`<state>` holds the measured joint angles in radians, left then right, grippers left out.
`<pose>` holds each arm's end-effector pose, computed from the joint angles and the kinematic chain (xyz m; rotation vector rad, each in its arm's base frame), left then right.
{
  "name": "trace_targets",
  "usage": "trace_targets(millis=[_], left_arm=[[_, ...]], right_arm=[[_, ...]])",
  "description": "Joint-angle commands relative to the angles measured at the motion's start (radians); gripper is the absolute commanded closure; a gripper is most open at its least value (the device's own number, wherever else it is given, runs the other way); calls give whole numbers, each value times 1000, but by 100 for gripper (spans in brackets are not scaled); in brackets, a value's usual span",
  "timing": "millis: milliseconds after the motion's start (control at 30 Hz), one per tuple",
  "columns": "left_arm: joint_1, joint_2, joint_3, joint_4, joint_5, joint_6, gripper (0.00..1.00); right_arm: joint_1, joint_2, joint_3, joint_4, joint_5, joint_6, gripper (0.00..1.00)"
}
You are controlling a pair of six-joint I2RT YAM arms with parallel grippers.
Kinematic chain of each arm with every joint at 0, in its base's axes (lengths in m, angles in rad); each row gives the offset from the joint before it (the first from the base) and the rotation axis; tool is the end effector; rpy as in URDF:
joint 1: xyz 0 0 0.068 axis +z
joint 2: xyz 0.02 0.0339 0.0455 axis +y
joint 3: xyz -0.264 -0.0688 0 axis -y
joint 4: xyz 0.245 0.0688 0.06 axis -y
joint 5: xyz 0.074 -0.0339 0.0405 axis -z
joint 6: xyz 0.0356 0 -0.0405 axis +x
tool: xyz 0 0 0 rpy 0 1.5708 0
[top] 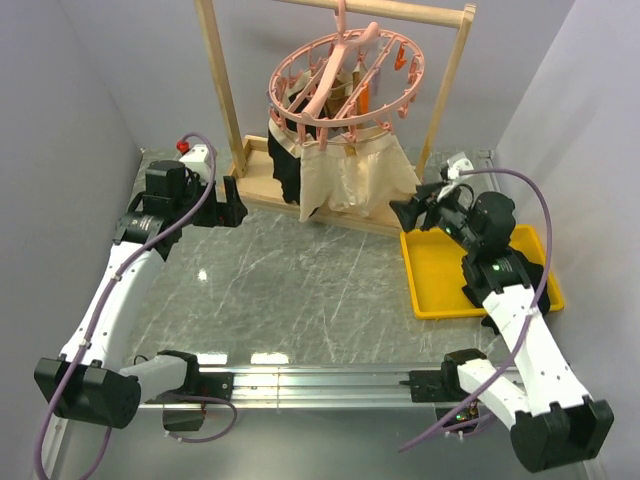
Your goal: Clip the underwear to the hanger
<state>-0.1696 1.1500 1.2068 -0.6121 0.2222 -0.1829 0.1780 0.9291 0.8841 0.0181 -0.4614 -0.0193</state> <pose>0.2409 -0.0492 0.3710 0.1185 2.1397 -0.4436 0.2091 0.0537 0.3711 -0.5138 1.5328 0.4906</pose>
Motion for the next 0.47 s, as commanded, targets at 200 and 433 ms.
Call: trace_targets(millis=[200,433], left_arm=[[4,-67,-148,12,-135,34,1],[5,-113,-194,23,-136,37,0]], right_arm=[[-46,-177,-109,-320,35,-48,16],[-46,-269,-181,-326,58,-21,15]])
